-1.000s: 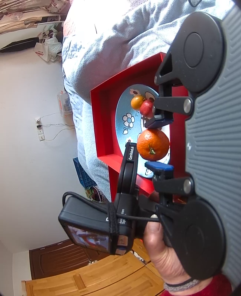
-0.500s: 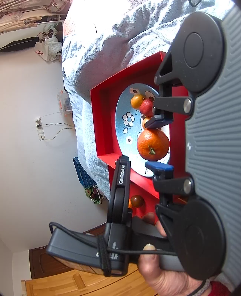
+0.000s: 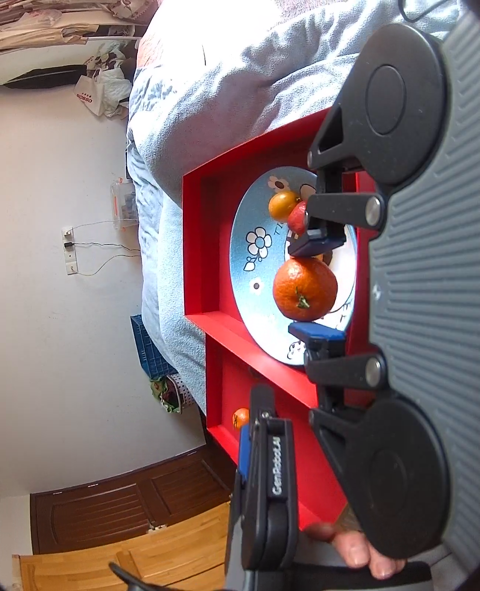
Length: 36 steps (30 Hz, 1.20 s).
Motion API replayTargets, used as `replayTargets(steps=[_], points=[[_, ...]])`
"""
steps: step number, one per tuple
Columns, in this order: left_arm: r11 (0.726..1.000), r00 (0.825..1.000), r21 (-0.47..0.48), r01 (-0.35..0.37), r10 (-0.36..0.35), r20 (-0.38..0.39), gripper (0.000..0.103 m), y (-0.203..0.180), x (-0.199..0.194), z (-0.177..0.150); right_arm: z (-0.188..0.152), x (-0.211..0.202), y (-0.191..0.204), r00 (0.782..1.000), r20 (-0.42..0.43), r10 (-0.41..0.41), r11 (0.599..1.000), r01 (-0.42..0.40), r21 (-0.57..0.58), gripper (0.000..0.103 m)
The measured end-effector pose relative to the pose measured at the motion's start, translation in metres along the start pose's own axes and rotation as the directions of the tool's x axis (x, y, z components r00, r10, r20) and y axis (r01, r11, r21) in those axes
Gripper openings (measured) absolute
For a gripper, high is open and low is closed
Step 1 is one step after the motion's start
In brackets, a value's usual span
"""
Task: Organize fruits
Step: 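Lower the leafy orange onto the tiger plate and open the right tool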
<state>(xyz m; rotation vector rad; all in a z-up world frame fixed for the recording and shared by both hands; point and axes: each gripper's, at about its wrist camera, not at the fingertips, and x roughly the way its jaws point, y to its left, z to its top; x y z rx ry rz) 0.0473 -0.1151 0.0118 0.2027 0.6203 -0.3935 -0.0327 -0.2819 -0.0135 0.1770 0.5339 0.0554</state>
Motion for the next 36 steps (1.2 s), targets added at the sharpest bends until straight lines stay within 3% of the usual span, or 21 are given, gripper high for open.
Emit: replayTargets(steps=[17, 32, 36], points=[[0.989, 0.995, -0.112, -0.092, 0.088, -0.044, 0.051, 0.07, -0.01, -0.043, 0.005, 0.056, -0.006, 0.99, -0.129, -0.048, 0.999, 0.047, -0.004, 0.042], [0.984, 0.994, -0.154, -0.087, 0.076, -0.076, 0.055, 0.087, 0.007, -0.048, 0.019, 0.074, 0.012, 0.986, -0.141, -0.085, 0.996, 0.079, -0.048, 0.043], [0.984, 0.995, -0.16, -0.082, 0.072, -0.068, 0.059, 0.091, 0.01, -0.049, 0.026, 0.071, 0.017, 0.987, -0.106, -0.117, 0.992, 0.11, -0.067, 0.058]])
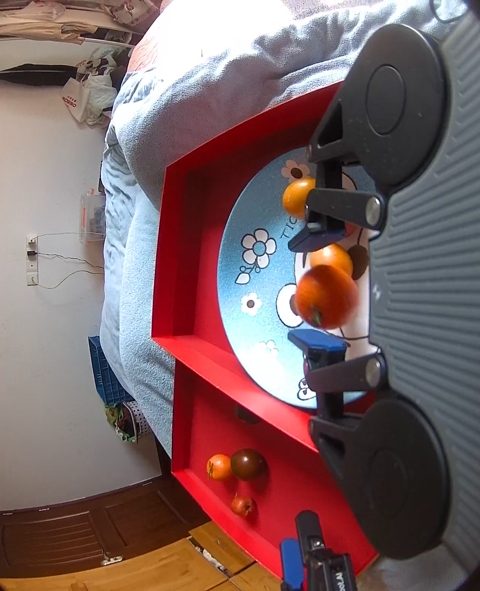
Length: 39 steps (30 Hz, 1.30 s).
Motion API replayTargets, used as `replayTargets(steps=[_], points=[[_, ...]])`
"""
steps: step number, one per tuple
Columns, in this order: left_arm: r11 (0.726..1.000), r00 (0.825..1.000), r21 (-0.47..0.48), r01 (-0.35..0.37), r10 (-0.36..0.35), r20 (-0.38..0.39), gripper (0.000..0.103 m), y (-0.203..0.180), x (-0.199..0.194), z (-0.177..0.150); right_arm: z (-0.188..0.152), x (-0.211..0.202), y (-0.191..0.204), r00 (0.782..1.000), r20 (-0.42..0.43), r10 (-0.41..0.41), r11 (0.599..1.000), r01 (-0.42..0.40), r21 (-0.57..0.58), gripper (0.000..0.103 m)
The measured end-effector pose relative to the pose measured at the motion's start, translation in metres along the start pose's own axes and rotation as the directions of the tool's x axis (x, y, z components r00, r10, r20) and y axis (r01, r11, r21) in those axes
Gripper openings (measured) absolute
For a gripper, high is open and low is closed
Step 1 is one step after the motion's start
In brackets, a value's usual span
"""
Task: Organize fruits
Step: 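Lower the leafy orange onto the tiger plate and open the right tool, then grasp a dark tomato with the right tool while the left tool grasps a red tomato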
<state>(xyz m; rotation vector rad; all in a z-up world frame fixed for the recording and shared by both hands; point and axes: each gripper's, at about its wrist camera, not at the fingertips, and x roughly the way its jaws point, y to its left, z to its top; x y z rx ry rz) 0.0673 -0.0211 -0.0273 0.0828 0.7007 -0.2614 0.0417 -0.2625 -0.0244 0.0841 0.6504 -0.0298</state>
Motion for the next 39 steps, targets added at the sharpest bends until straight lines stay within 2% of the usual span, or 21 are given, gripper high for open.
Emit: replayTargets(steps=[4, 9, 12, 16, 21, 25, 30, 32, 33, 36, 39], points=[[1.0, 1.0, -0.009, 0.005, -0.005, 0.003, 0.06, 0.005, 0.003, 0.0, 0.007, -0.004, 0.006, 1.0, 0.026, -0.003, 1.0, 0.003, -0.003, 0.059], [1.0, 1.0, -0.025, 0.01, -0.009, 0.012, 0.06, 0.014, 0.003, -0.002, 0.024, -0.009, 0.043, 0.992, 0.05, 0.113, 0.989, -0.107, -0.101, 0.059], [0.999, 1.0, -0.04, 0.016, -0.015, 0.006, 0.06, 0.018, 0.005, -0.004, 0.035, 0.0, 0.074, 0.98, 0.009, 0.2, 0.966, -0.196, -0.167, 0.058], [0.999, 1.0, -0.044, 0.028, -0.028, 0.0, 0.06, 0.02, 0.009, -0.009, 0.045, 0.025, 0.117, 0.961, -0.083, 0.265, 0.932, -0.277, -0.235, 0.058], [0.999, 1.0, -0.042, 0.03, -0.03, -0.004, 0.06, 0.022, 0.013, -0.012, 0.052, 0.073, 0.15, 0.945, -0.214, 0.248, 0.92, -0.299, -0.255, 0.058], [0.998, 1.0, -0.053, 0.03, -0.03, -0.008, 0.06, 0.026, 0.016, -0.014, 0.054, 0.101, 0.162, 0.943, -0.262, 0.206, 0.926, -0.274, -0.258, 0.058], [0.997, 0.999, -0.066, 0.035, -0.036, -0.016, 0.06, 0.031, 0.021, -0.014, 0.057, 0.118, 0.173, 0.939, -0.293, 0.179, 0.928, -0.26, -0.268, 0.055], [0.997, 0.999, -0.075, 0.034, -0.035, -0.023, 0.06, 0.034, 0.022, -0.015, 0.055, 0.122, 0.177, 0.934, -0.308, 0.179, 0.922, -0.268, -0.278, 0.048], [0.996, 0.999, -0.079, 0.032, -0.035, -0.026, 0.06, 0.035, 0.022, -0.015, 0.055, 0.121, 0.178, 0.934, -0.306, 0.186, 0.921, -0.274, -0.278, 0.043], [0.995, 0.999, -0.094, 0.029, -0.033, -0.04, 0.06, 0.037, 0.024, -0.015, 0.053, 0.115, 0.178, 0.939, -0.287, 0.192, 0.916, -0.276, -0.29, 0.042], [0.995, 0.999, -0.1, 0.012, -0.017, -0.041, 0.06, 0.04, 0.024, -0.013, 0.055, 0.098, 0.167, 0.942, -0.25, 0.221, 0.924, -0.285, -0.256, 0.042]])
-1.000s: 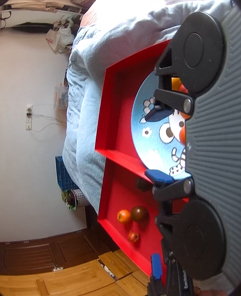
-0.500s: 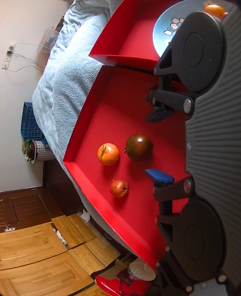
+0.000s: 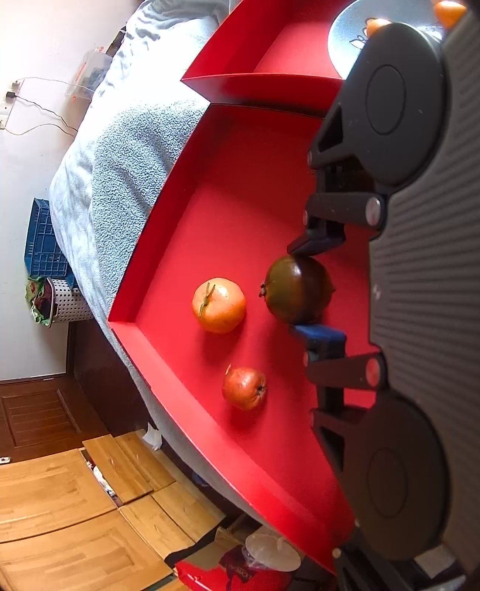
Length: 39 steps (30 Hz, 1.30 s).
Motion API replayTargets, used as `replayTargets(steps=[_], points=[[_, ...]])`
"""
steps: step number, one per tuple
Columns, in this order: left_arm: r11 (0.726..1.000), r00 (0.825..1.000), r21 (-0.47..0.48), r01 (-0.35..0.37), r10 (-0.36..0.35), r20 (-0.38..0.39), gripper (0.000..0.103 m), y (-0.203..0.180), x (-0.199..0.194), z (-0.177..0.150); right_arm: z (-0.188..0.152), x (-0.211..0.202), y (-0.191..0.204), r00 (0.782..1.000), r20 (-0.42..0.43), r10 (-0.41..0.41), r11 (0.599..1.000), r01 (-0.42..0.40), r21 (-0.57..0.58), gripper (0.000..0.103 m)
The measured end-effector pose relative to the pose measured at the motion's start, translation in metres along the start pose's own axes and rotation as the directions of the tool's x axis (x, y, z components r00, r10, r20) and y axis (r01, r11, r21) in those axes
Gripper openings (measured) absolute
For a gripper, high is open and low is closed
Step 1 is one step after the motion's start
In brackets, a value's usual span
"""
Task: Organize fruits
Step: 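Grasp a dark tomato with the right tool while the left tool grasps a red tomato, then carry both tomatoes toward the tiger plate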
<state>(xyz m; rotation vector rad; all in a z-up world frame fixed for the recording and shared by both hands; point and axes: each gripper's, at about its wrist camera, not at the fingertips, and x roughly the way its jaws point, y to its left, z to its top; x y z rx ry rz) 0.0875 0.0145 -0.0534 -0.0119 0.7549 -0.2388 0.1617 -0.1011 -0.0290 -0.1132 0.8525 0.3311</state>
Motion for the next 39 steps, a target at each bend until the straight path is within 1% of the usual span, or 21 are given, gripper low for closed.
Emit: replayTargets(steps=[3, 6, 9, 11, 13, 14, 18, 20, 24, 26, 28, 31, 34, 39], points=[[1.0, 1.0, -0.01, -0.022, 0.022, 0.008, 0.06, 0.006, -0.003, 0.005, -0.012, -0.038, -0.01, 0.996, 0.093, -0.004, 0.999, 0.001, 0.032, 0.042], [0.999, 0.999, -0.036, -0.039, 0.039, 0.01, 0.06, 0.013, -0.004, 0.015, -0.033, -0.081, -0.021, 0.983, 0.181, -0.006, 0.996, -0.01, 0.085, 0.043], [0.998, 0.998, -0.026, -0.056, 0.056, 0.022, 0.06, 0.015, -0.001, 0.032, -0.057, -0.11, -0.026, 0.974, 0.225, 0.003, 0.993, -0.03, 0.117, 0.043], [0.997, 0.997, -0.021, -0.071, 0.071, 0.014, 0.06, 0.014, 0.006, 0.045, -0.071, -0.121, -0.027, 0.974, 0.227, 0.012, 0.992, -0.041, 0.123, 0.043], [0.997, 0.997, -0.019, -0.076, 0.076, -0.006, 0.06, 0.014, 0.02, 0.06, -0.082, -0.128, -0.026, 0.973, 0.227, 0.029, 0.99, -0.06, 0.13, 0.043], [0.995, 0.995, -0.019, -0.094, 0.094, -0.024, 0.06, 0.012, 0.028, 0.066, -0.087, -0.13, -0.027, 0.973, 0.226, 0.04, 0.988, -0.072, 0.135, 0.043], [0.989, 0.986, -0.015, -0.147, 0.145, -0.087, 0.059, 0.011, 0.055, 0.075, -0.096, -0.134, -0.031, 0.971, 0.231, 0.065, 0.984, -0.102, 0.15, 0.043], [0.987, 0.982, -0.024, -0.16, 0.156, -0.105, 0.055, 0.012, 0.066, 0.075, -0.097, -0.135, -0.034, 0.968, 0.241, 0.067, 0.981, -0.108, 0.159, 0.043], [0.981, 0.977, -0.008, -0.192, 0.191, -0.095, 0.05, 0.008, 0.074, 0.074, -0.104, -0.139, -0.04, 0.962, 0.267, 0.059, 0.98, -0.106, 0.167, 0.043], [0.979, 0.975, -0.014, -0.203, 0.201, -0.09, 0.038, 0.008, 0.076, 0.075, -0.107, -0.14, -0.042, 0.961, 0.272, 0.053, 0.98, -0.102, 0.17, 0.043], [0.977, 0.974, -0.022, -0.21, 0.207, -0.086, 0.033, 0.009, 0.077, 0.075, -0.11, -0.141, -0.043, 0.959, 0.277, 0.053, 0.978, -0.106, 0.179, 0.043], [0.976, 0.974, -0.032, -0.216, 0.212, -0.082, 0.033, 0.009, 0.074, 0.074, -0.113, -0.144, -0.043, 0.958, 0.283, 0.043, 0.979, -0.097, 0.18, 0.043], [0.978, 0.976, -0.043, -0.206, 0.202, -0.084, 0.033, 0.009, 0.071, 0.073, -0.115, -0.147, -0.042, 0.957, 0.287, 0.032, 0.981, -0.086, 0.177, 0.043], [0.978, 0.976, -0.028, -0.208, 0.206, -0.069, 0.033, 0.005, 0.061, 0.075, -0.119, -0.149, -0.046, 0.957, 0.288, 0.023, 0.98, -0.079, 0.183, 0.043]])
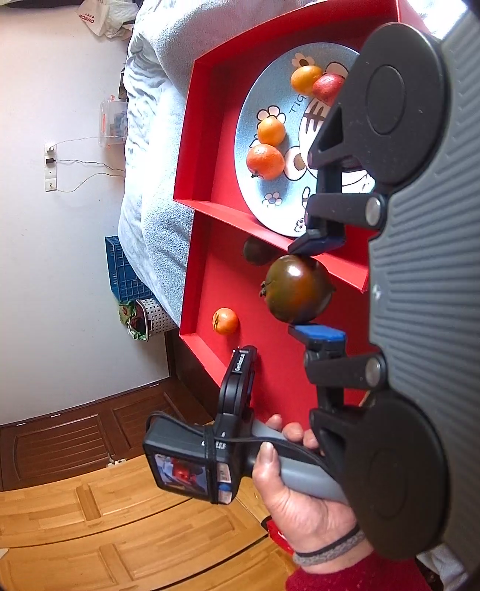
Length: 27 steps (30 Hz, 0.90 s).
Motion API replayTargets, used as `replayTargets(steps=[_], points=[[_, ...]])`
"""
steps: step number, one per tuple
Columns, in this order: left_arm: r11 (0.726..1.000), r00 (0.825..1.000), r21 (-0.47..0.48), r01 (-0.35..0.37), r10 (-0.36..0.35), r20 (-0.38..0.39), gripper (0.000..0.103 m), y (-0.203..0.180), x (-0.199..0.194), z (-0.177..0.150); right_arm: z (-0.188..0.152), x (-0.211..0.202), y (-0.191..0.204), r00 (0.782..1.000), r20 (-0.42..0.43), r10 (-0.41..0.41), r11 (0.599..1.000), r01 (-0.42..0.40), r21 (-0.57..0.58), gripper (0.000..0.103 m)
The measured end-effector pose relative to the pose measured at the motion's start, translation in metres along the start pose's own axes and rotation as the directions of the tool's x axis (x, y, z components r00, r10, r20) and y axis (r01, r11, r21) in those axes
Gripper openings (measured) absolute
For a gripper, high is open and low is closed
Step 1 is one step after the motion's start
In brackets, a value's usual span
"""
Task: Organize fruits
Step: 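Carry both tomatoes toward the tiger plate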
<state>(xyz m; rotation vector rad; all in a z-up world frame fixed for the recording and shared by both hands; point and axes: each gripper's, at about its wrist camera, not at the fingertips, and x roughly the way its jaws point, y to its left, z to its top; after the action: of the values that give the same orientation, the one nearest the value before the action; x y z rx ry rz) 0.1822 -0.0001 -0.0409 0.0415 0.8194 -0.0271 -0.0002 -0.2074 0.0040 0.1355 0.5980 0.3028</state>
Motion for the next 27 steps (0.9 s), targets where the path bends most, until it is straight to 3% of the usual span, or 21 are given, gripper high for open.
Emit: replayTargets(steps=[15, 27], points=[[0.999, 0.999, 0.042, 0.007, -0.009, 0.053, 0.033, -0.015, -0.047, -0.005, -0.018, -0.018, 0.0, 1.0, 0.013, -0.016, 1.0, 0.016, 0.0, 0.043], [0.972, 0.98, 0.185, 0.142, -0.165, 0.113, 0.033, -0.096, -0.099, 0.0, -0.023, -0.042, -0.022, 0.994, 0.074, -0.082, 0.995, 0.078, 0.054, 0.043]])
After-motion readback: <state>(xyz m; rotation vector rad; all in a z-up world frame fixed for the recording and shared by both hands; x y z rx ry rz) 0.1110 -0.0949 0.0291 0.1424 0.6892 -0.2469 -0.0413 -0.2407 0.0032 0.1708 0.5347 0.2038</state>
